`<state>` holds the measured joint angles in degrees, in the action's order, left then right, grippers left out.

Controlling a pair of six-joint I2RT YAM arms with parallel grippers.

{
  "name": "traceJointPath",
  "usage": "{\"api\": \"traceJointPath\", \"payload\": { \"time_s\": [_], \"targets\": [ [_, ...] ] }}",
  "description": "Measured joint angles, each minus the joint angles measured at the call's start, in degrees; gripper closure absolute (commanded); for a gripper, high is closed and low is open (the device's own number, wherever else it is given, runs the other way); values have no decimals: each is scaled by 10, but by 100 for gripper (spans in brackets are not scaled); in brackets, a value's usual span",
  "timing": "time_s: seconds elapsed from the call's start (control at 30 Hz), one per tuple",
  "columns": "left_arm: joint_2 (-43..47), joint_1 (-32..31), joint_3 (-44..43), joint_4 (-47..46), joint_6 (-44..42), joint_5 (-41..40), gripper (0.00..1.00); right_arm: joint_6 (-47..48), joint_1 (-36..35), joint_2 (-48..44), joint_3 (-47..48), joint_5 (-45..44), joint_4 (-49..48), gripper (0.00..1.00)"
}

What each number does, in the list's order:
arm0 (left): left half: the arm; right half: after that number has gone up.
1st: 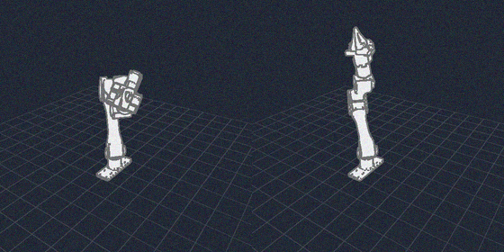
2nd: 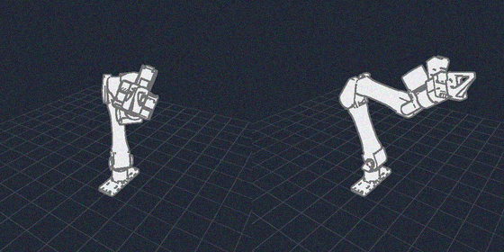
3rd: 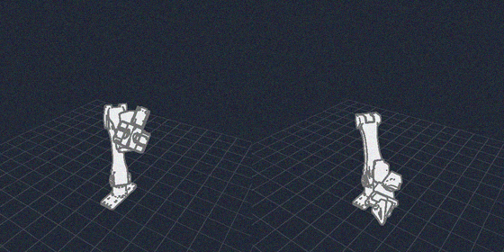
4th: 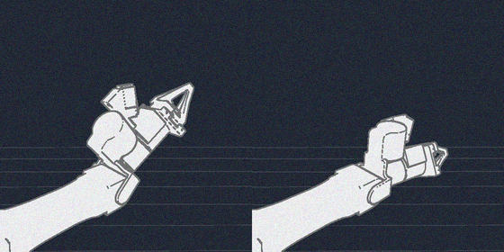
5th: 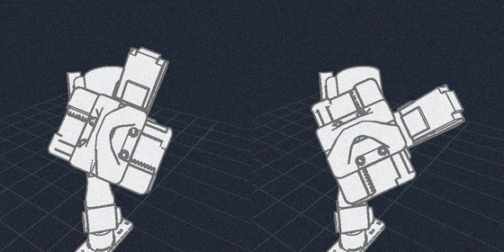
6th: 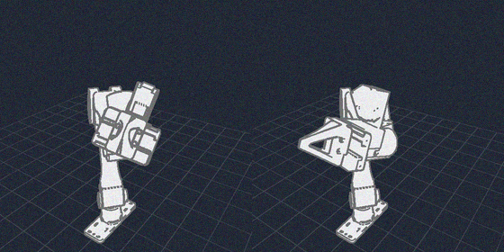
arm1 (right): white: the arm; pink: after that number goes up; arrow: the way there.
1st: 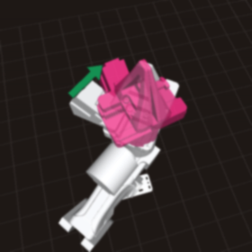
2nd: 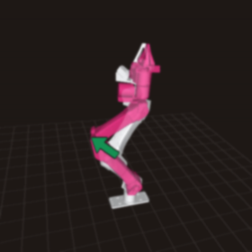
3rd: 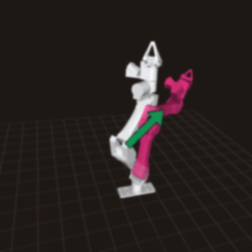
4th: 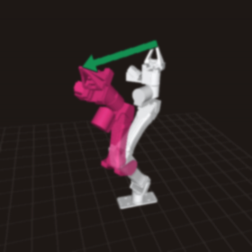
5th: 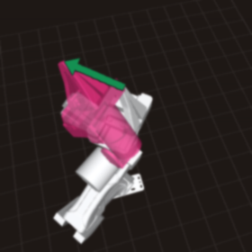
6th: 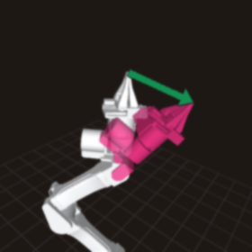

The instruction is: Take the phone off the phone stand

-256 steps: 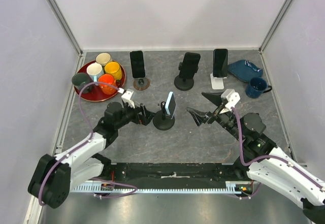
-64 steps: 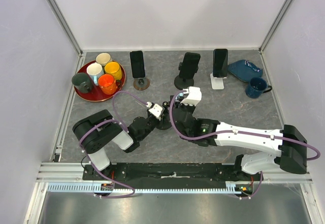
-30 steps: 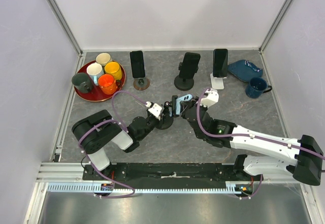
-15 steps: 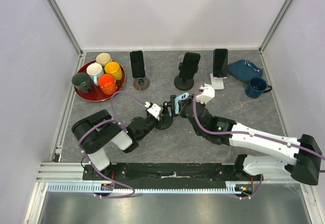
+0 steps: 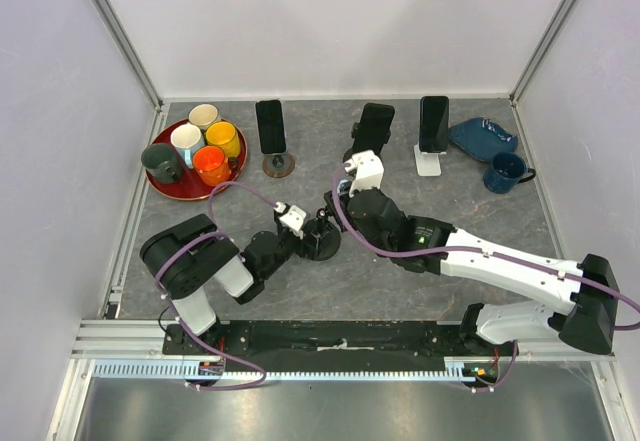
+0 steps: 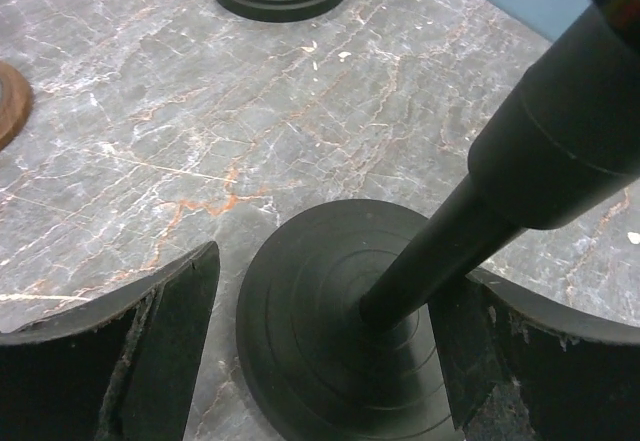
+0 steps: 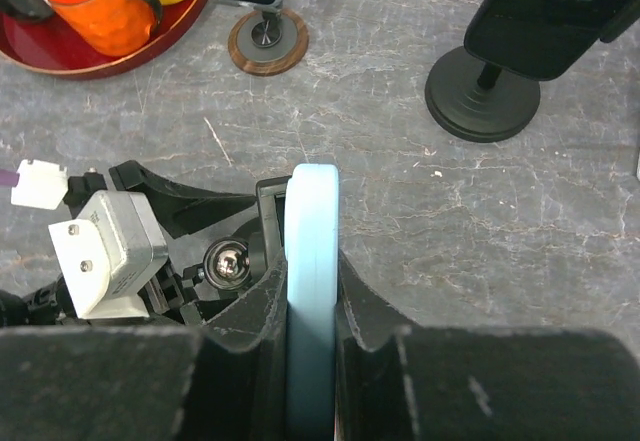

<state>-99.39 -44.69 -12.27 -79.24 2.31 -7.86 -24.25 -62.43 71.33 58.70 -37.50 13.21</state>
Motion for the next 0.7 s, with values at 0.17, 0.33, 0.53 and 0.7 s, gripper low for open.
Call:
{"api": "traceJointPath", "payload": {
  "time_s": [0.17, 0.33, 0.53, 0.7],
  "targets": [
    [5, 2, 5, 9, -1, 36, 15, 33, 0, 8, 15, 24, 14, 100],
    [28, 10, 10, 30, -2, 78, 21, 53, 1, 20, 26, 42, 15, 100],
    [49, 11, 10, 37, -3, 116, 30, 58, 5, 32, 34, 50, 15, 100],
    [68, 11, 10, 38, -3, 130, 31, 60, 8, 41, 41, 55, 15, 100]
  ]
}}
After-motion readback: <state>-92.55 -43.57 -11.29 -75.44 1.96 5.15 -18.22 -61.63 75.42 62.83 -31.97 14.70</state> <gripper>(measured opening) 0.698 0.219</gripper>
